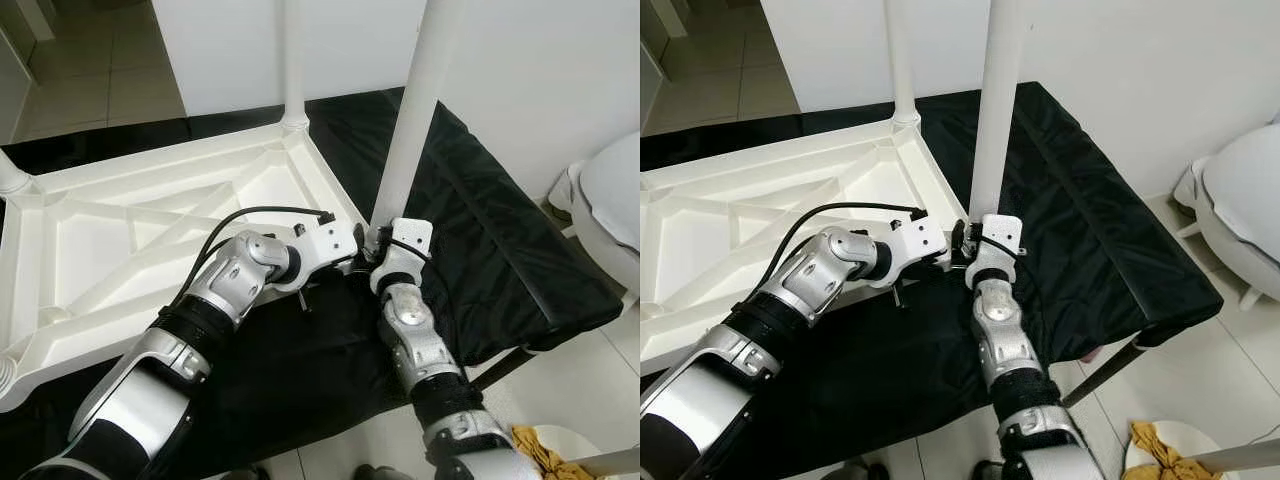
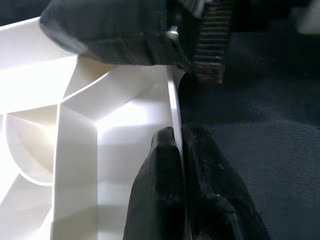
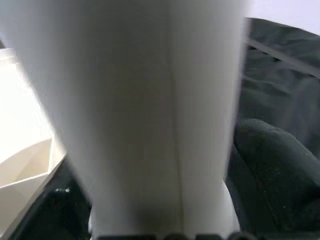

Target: Building children table

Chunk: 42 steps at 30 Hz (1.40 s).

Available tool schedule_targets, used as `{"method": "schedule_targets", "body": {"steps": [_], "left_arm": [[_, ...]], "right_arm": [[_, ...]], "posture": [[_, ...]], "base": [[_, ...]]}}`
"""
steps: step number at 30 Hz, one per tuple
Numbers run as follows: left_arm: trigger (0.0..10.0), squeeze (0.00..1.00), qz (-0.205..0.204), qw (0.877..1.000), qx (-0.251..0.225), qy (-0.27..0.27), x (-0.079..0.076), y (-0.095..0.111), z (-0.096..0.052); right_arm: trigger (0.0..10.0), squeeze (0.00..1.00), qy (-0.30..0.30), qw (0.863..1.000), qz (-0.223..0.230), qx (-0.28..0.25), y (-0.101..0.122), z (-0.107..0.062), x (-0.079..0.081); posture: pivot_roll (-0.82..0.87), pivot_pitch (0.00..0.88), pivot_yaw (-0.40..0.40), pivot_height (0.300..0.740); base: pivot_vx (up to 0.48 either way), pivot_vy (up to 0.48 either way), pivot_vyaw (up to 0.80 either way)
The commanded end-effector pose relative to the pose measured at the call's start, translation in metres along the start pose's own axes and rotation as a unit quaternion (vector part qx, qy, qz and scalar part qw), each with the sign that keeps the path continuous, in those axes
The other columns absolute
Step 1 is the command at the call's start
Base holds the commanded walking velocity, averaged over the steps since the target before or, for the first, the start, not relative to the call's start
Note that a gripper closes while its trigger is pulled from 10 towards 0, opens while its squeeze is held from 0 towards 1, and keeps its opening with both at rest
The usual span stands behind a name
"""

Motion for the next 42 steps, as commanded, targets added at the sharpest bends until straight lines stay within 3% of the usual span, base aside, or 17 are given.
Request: {"method": "schedule_targets", "body": {"steps": [1, 5, 6, 8, 11, 12, 15, 21, 27, 28, 32, 33, 36, 37, 42], "left_arm": [[10.0, 0.0, 0.01, 1.0, 0.025, -0.01, 0.0, -0.013, -0.007], [10.0, 0.0, 0.009, 1.0, 0.025, -0.011, -0.001, -0.013, -0.007], [10.0, 0.0, 0.009, 1.0, 0.025, -0.012, -0.001, -0.013, -0.006], [10.0, 0.0, 0.009, 1.0, 0.025, -0.012, -0.002, -0.013, -0.006], [10.0, 0.0, 0.009, 1.0, 0.027, -0.012, -0.002, -0.014, -0.007], [10.0, 0.0, 0.009, 1.0, 0.027, -0.012, -0.002, -0.014, -0.007], [10.0, 0.0, 0.011, 0.999, 0.028, -0.012, -0.001, -0.014, -0.008], [10.0, 0.0, 0.012, 0.999, 0.03, -0.012, 0.0, -0.015, -0.009], [10.0, 0.0, 0.012, 0.999, 0.031, -0.012, -0.001, -0.015, -0.009], [10.0, 0.0, 0.013, 0.999, 0.03, -0.015, -0.002, -0.015, -0.009], [10.0, 0.0, 0.013, 0.999, 0.03, -0.016, -0.003, -0.016, -0.009], [10.0, 0.0, 0.013, 0.999, 0.031, -0.015, -0.003, -0.016, -0.009], [10.0, 0.0, 0.013, 0.999, 0.031, -0.015, -0.003, -0.016, -0.009], [10.0, 0.0, 0.012, 0.999, 0.031, -0.016, -0.003, -0.016, -0.009], [10.0, 0.0, 0.012, 0.999, 0.032, -0.017, -0.004, -0.016, -0.01]], "right_arm": [[10.0, 1.0, -0.106, 0.994, -0.009, 0.035, -0.014, -0.004, -0.065], [10.0, 1.0, -0.047, 0.998, -0.011, 0.033, -0.012, 0.001, -0.062], [10.0, 0.0, -0.013, 0.999, -0.012, 0.029, -0.01, 0.003, -0.059], [10.0, 0.0, 0.008, 1.0, -0.013, 0.027, -0.009, 0.004, -0.057], [10.0, 0.0, 0.1, 0.995, -0.02, 0.023, -0.004, 0.008, -0.05], [10.0, 0.0, 0.1, 0.995, -0.02, 0.023, -0.004, 0.008, -0.05], [10.0, 0.0, 0.185, 0.982, -0.04, 0.019, -0.003, 0.007, -0.044], [10.0, 0.0, 0.284, 0.958, -0.043, 0.026, -0.005, 0.003, -0.038], [10.0, 0.0, 0.324, 0.944, -0.051, 0.033, -0.007, 0.001, -0.037], [10.0, 0.0, 0.353, 0.933, -0.05, 0.046, -0.01, 0.0, -0.036], [10.0, 0.0, 0.362, 0.929, -0.051, 0.051, -0.01, 0.001, -0.035], [4.5, 0.0, 0.363, 0.929, -0.052, 0.051, -0.01, 0.001, -0.035], [4.5, 0.0, 0.364, 0.929, -0.052, 0.052, -0.01, 0.002, -0.034], [0.0, 0.0, 0.368, 0.927, -0.045, 0.052, -0.01, 0.002, -0.035], [0.0, 0.0, 0.37, 0.927, -0.035, 0.055, -0.012, 0.001, -0.036]], "posture": [[-0.05, 0.081, 0.039, 0.74], [-0.05, 0.081, 0.041, 0.74], [-0.05, 0.08, 0.04, 0.74], [-0.05, 0.08, 0.04, 0.74], [-0.04, 0.073, 0.041, 0.74], [-0.04, 0.073, 0.041, 0.74], [-0.04, 0.07, 0.041, 0.74], [-0.03, 0.06, 0.044, 0.74], [-0.02, 0.057, 0.047, 0.74], [-0.02, 0.056, 0.049, 0.74], [-0.02, 0.055, 0.049, 0.74], [-0.02, 0.055, 0.049, 0.74], [-0.01, 0.056, 0.049, 0.74], [-0.01, 0.057, 0.048, 0.74], [-0.01, 0.063, 0.05, 0.74]], "base": [[0.0, 0.0, 0.0], [0.0, 0.0, 0.0], [0.0, 0.0, 0.0], [0.0, 0.0, 0.0], [0.0, 0.0, 0.0], [0.0, 0.0, 0.0], [0.0, 0.0, 0.0], [0.0, 0.0, 0.0], [0.0, 0.0, 0.0], [0.0, 0.0, 0.0], [0.0, 0.0, 0.0], [0.0, 0.0, 0.0], [0.0, 0.0, 0.0], [0.0, 0.0, 0.0], [0.0, 0.0, 0.0]]}}
Point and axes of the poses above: a point about 5 cm out from each wrist's last joint towards the gripper, its own z axis pointing out of the wrist towards the gripper, its own y axis along the axis of the wrist's last joint, x = y × z, the point moved 2 cm from there along z, pointing out of the wrist towards the gripper, and after that the axes turned 2 degrees about z, right-handed, at the moved point
